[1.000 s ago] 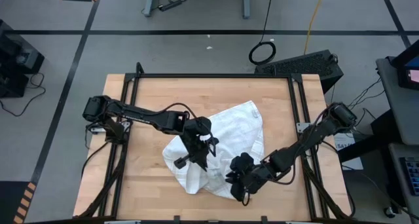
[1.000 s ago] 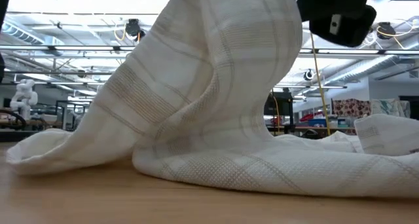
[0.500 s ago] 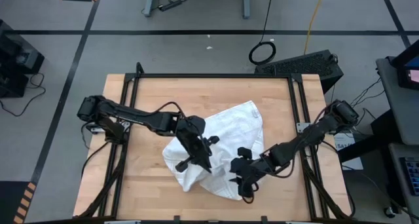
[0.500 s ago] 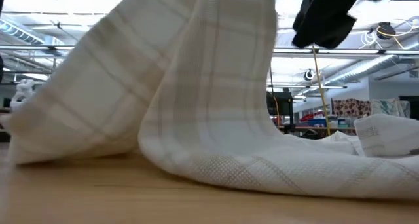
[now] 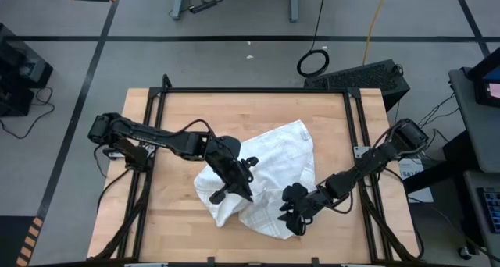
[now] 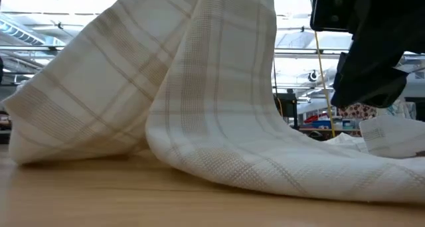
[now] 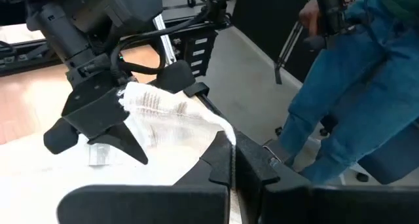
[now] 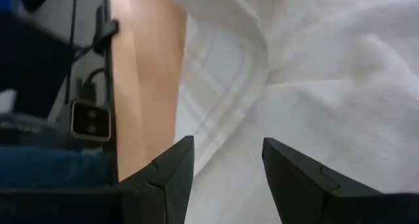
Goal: Roll towel
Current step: Roll the towel
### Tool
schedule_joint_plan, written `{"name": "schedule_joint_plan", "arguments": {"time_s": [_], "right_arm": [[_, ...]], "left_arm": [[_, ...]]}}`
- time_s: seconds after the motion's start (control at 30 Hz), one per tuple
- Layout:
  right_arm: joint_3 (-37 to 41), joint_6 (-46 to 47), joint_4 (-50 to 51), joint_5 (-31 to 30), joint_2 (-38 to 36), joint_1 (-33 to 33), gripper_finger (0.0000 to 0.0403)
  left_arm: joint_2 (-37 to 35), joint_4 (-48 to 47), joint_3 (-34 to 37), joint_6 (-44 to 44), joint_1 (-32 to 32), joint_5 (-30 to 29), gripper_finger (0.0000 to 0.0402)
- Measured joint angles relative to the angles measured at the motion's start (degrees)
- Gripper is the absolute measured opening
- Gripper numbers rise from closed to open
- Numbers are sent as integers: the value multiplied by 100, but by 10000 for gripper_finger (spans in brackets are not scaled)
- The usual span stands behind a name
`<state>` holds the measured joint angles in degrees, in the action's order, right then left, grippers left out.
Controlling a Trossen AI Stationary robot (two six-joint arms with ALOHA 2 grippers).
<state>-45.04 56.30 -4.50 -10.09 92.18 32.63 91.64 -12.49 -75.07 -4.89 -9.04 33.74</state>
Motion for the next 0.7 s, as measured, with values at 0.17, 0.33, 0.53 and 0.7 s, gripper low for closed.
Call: {"name": "schedule_joint_plan", "arguments": {"time_s": [0.17,0.33,0.53,0.7], "right_arm": [[-2,430,-485,-406,0,67,174],[-4,595,-595,-1008,1,79,174],[-7,110,-581,-1095,85,87,174],[-7,45,-713,-1078,396,86,174]], "left_arm": [[0,0,0,-31,0,-2,7],[0,0,0,-63,-37,4,7],[0,7,0,-471,-170,-40,7],[0,58,0,-496,-281,-128,7]]}}
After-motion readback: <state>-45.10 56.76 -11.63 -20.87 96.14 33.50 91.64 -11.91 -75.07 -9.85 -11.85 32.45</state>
